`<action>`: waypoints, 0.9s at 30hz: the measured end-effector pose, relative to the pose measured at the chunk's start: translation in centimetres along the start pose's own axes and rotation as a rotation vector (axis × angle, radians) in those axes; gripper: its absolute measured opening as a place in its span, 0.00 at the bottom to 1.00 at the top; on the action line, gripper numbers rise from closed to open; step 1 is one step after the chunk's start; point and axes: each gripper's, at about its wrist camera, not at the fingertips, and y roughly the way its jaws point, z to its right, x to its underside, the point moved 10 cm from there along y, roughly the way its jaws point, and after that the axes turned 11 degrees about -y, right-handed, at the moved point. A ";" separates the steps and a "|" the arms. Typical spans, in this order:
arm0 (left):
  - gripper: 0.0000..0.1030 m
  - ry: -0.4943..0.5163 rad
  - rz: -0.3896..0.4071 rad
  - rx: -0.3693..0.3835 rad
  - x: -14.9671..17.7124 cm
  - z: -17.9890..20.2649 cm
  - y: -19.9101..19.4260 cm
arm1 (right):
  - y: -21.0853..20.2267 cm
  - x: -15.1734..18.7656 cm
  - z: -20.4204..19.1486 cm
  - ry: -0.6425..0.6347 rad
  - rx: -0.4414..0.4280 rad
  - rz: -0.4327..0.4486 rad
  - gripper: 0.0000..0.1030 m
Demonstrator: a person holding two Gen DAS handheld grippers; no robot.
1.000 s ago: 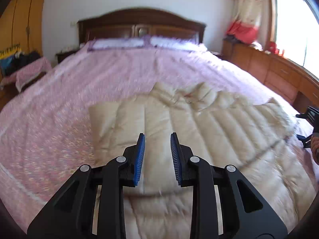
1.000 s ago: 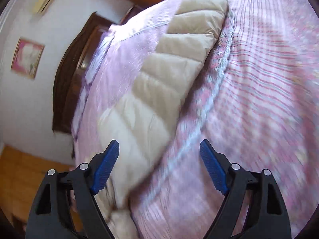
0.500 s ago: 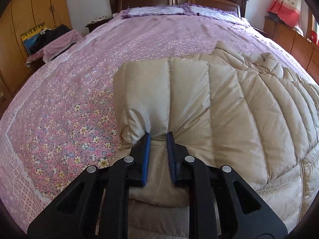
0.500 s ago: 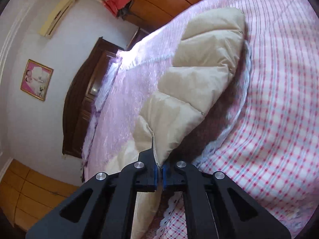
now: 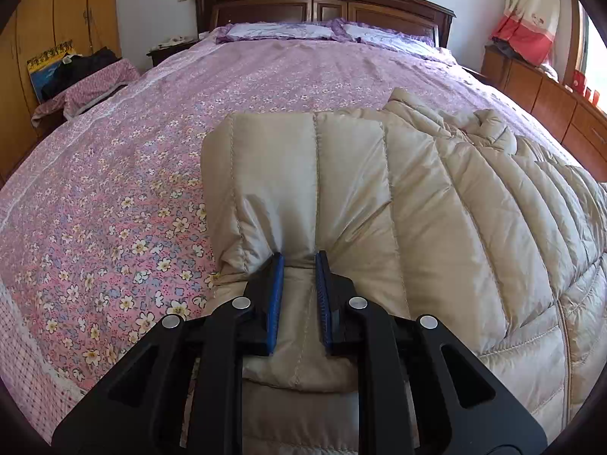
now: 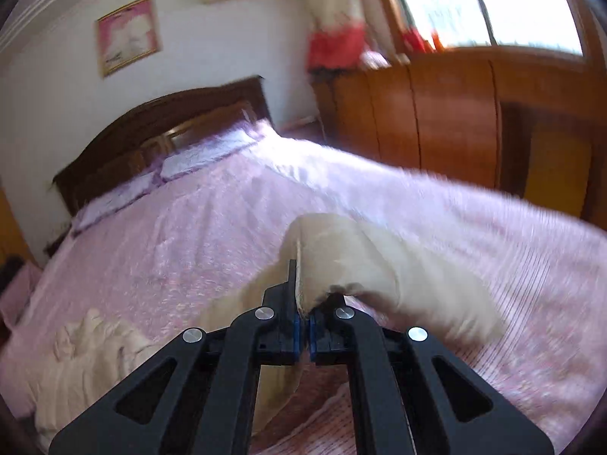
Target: Fold large clothes
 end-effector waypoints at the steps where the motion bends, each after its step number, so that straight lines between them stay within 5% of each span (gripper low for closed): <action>1: 0.16 -0.005 -0.001 0.005 0.0 0.0 0.0 | -0.6 -1.0 -1.8 -0.036 -0.012 0.018 0.04; 6: 0.16 -0.015 0.001 0.022 0.2 -0.1 -0.2 | -5.1 -3.0 -16.1 -0.357 -0.124 0.072 0.04; 12: 0.16 -0.021 -0.004 0.033 0.2 -0.5 -0.3 | -5.7 3.6 -30.8 -0.543 -0.321 -0.036 0.04; 17: 0.16 -0.022 -0.004 0.037 0.1 -0.7 -0.3 | -3.1 10.6 -37.7 -0.651 -0.359 -0.184 0.05; 22: 0.17 -0.027 -0.002 0.046 0.0 -0.9 -0.4 | -0.8 16.3 -40.2 -0.719 -0.331 -0.412 0.10; 27: 0.17 -0.039 -0.003 0.062 0.0 -1.2 -0.4 | -0.5 17.3 -41.2 -0.868 -0.239 -0.439 0.15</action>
